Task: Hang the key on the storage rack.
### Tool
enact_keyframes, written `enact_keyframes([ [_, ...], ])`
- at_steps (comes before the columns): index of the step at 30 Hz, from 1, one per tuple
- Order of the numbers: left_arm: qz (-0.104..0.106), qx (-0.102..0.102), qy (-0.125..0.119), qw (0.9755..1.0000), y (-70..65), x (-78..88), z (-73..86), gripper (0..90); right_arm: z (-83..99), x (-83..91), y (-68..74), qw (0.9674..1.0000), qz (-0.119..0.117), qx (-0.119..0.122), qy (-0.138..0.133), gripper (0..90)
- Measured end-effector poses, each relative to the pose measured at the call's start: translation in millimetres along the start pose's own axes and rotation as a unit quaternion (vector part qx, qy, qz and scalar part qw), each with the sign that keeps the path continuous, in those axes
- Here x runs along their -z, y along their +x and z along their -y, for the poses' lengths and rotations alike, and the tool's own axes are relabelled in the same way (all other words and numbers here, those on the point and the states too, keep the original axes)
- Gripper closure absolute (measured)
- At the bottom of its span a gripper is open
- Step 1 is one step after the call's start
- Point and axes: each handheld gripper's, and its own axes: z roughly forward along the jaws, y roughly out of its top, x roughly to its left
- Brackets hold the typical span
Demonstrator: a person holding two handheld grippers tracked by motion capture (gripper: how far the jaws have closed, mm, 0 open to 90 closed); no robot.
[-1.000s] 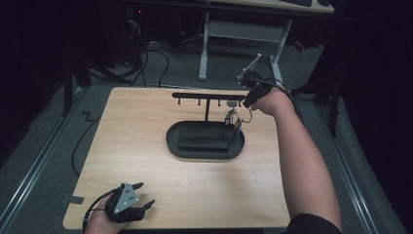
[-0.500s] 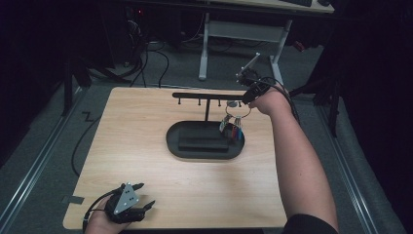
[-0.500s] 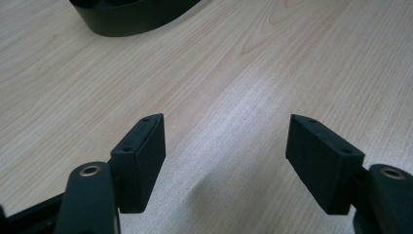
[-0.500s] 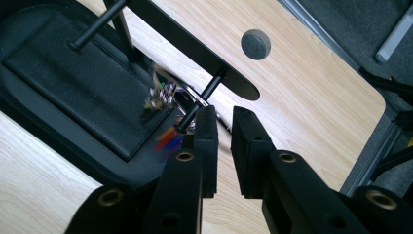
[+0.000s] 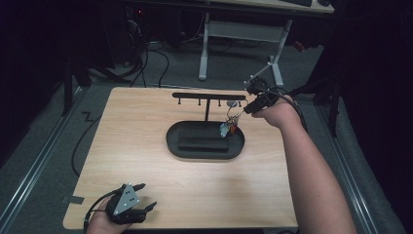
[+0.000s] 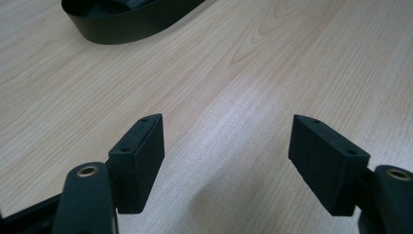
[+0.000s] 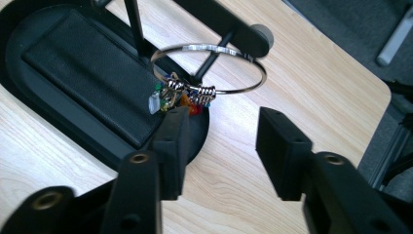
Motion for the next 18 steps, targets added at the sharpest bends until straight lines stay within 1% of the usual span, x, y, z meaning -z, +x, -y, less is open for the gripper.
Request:
enact_keyframes([
  [1,0.001,0.001,-0.001,1.0,0.1,0.3,-0.2,29.7,3.9,0.0,1.2,1.0,-0.002,-0.003,-0.003,49.0],
  [3,0.001,0.003,-0.002,1.0,-0.1,-0.1,-0.5,29.7,11.8,0.3,4.3,0.9999,-0.001,-0.006,-0.008,47.5],
  [5,0.004,0.004,-0.001,1.0,-0.6,-1.3,-0.7,29.7,19.5,0.0,8.4,0.9997,0.008,-0.006,-0.021,46.3],
  [7,0.006,0.003,0.001,1.0,-1.1,-2.6,-1.1,29.7,27.1,0.1,13.1,0.9995,0.009,-0.001,-0.031,46.2],
  [8,0.007,0.002,0.003,1.0,-1.2,-3.2,-1.2,29.7,30.9,0.0,15.4,0.9995,0.005,-0.004,-0.032,44.6],
  [10,0.009,-0.001,0.006,0.9999,-1.8,-4.8,-1.5,29.7,38.8,-2.1,19.3,0.9993,0.001,-0.001,-0.037,41.0],
  [14,0.008,0.0,0.005,1.0,-2.9,-6.7,-2.0,29.7,55.7,-6.6,25.0,0.9991,-0.005,-0.002,-0.043,37.2],
  [16,0.009,0.0,0.007,0.9999,-3.2,-7.1,-2.2,29.7,63.1,-8.1,26.9,0.999,-0.012,-0.008,-0.043,37.2],
  [17,0.01,0.0,0.009,0.9999,-3.3,-7.4,-2.1,29.7,68.3,-8.8,28.5,0.9988,-0.017,-0.016,-0.043,37.2],
  [18,0.011,0.001,0.009,0.9999,-3.4,-7.9,-2.0,29.7,72.6,-9.2,29.7,0.9985,-0.018,-0.019,-0.047,37.1],
])
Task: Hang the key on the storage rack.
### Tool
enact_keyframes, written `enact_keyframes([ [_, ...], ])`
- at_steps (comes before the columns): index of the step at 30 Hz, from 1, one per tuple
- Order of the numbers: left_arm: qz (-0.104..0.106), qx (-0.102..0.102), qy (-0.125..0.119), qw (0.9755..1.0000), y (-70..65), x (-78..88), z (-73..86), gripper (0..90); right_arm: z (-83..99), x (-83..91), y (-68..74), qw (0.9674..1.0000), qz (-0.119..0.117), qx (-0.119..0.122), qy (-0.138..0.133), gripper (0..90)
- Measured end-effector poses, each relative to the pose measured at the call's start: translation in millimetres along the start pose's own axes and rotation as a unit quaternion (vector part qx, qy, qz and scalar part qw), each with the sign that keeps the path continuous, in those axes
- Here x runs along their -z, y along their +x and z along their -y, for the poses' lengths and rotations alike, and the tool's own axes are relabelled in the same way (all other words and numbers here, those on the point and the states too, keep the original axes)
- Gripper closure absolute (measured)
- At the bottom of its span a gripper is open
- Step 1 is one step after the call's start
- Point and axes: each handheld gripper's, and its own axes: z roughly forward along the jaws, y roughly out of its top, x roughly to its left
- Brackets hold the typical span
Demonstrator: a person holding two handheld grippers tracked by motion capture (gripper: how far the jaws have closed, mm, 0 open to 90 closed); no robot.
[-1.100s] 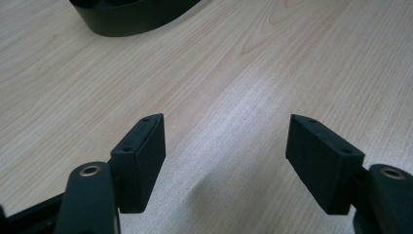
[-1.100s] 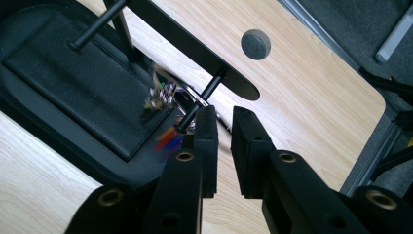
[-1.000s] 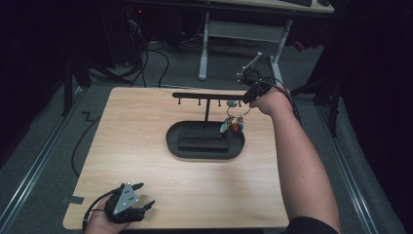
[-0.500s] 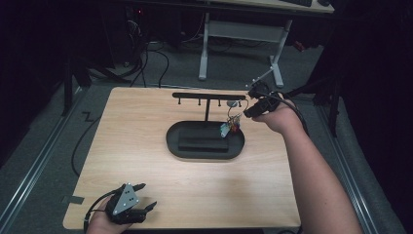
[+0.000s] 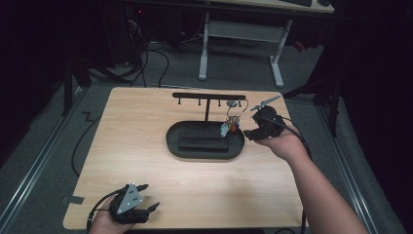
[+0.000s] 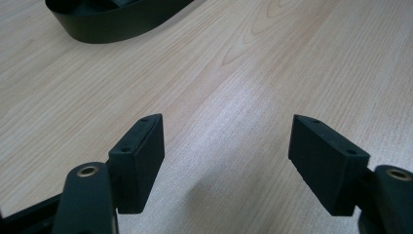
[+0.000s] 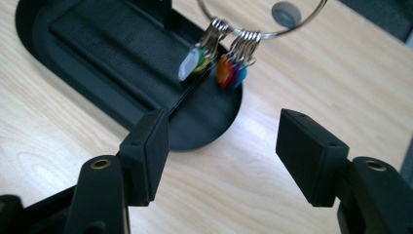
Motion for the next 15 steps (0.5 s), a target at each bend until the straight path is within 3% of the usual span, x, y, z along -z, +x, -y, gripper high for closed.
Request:
enact_keyframes([
  [4,0.003,0.003,0.001,1.0,-0.2,-1.7,0.1,29.8,18.5,1.3,6.4,0.9997,-0.002,-0.009,-0.022,32.3],
  [7,0.004,0.004,0.001,1.0,-0.7,-2.6,-0.3,29.8,34.4,0.8,11.1,0.9993,0.001,-0.002,-0.038,31.7],
  [11,0.005,0.004,0.003,1.0,-0.7,-4.8,-1.0,29.8,63.1,-3.2,16.7,0.9983,0.001,-0.029,-0.051,30.7],
  [15,0.007,0.004,0.005,1.0,-0.9,-8.5,-3.2,29.8,89.1,-8.6,22.0,0.9971,-0.001,-0.04,-0.065,28.1],
])
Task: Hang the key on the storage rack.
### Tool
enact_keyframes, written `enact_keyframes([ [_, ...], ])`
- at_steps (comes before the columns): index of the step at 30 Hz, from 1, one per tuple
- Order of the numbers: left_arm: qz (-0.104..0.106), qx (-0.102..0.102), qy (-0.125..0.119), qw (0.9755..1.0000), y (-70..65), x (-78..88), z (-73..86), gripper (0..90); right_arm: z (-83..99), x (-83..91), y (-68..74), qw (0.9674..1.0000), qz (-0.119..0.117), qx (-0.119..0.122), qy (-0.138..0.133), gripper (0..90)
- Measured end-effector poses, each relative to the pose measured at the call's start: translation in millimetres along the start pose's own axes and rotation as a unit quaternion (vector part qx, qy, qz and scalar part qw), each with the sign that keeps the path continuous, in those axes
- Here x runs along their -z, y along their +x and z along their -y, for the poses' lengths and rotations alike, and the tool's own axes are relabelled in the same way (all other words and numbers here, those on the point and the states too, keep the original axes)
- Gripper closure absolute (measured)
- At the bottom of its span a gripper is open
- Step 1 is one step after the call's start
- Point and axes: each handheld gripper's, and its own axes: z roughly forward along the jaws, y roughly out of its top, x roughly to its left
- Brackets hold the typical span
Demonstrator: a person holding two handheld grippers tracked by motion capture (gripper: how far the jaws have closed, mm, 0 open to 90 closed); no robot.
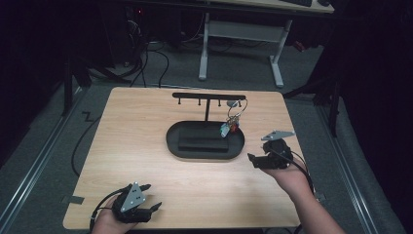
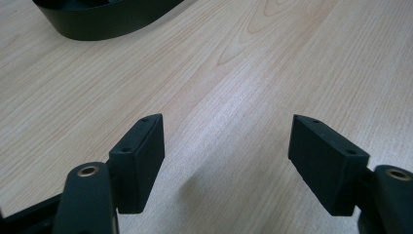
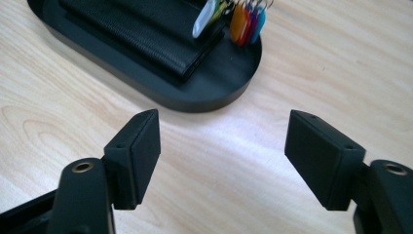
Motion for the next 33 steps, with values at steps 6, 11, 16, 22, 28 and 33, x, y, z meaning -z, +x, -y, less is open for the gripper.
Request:
enact_keyframes([
  [6,0.004,-0.001,0.008,1.0,-1.1,-6.2,-3.5,30.1,38.7,-3.4,19.4,0.9983,0.01,0.02,-0.054,22.6],
  [11,0.004,0.005,0.009,0.9999,-1.2,-9.5,-4.7,30.2,70.6,-13.5,36.2,0.9969,-0.01,0.01,-0.077,20.9],
  [16,0.007,0.007,0.015,0.9998,-4.2,-13.5,-6.3,30.4,103.9,-22.2,48.0,0.9949,-0.023,-0.015,-0.097,20.6],
  [22,0.007,0.0,0.028,0.9996,-10.5,-18.4,-8.8,30.6,134.7,-11.1,56.8,0.9893,-0.028,-0.025,-0.141,22.0],
  [28,0.002,-0.005,0.027,0.9996,-12.9,-15.5,-8.8,30.6,132.8,-17.3,55.3,0.9885,-0.028,-0.034,-0.145,21.4],
  [33,0.0,-0.001,0.025,0.9997,-8.3,-9.7,-5.8,30.8,131.2,-22.6,59.9,0.9908,-0.027,-0.024,-0.13,21.4],
])
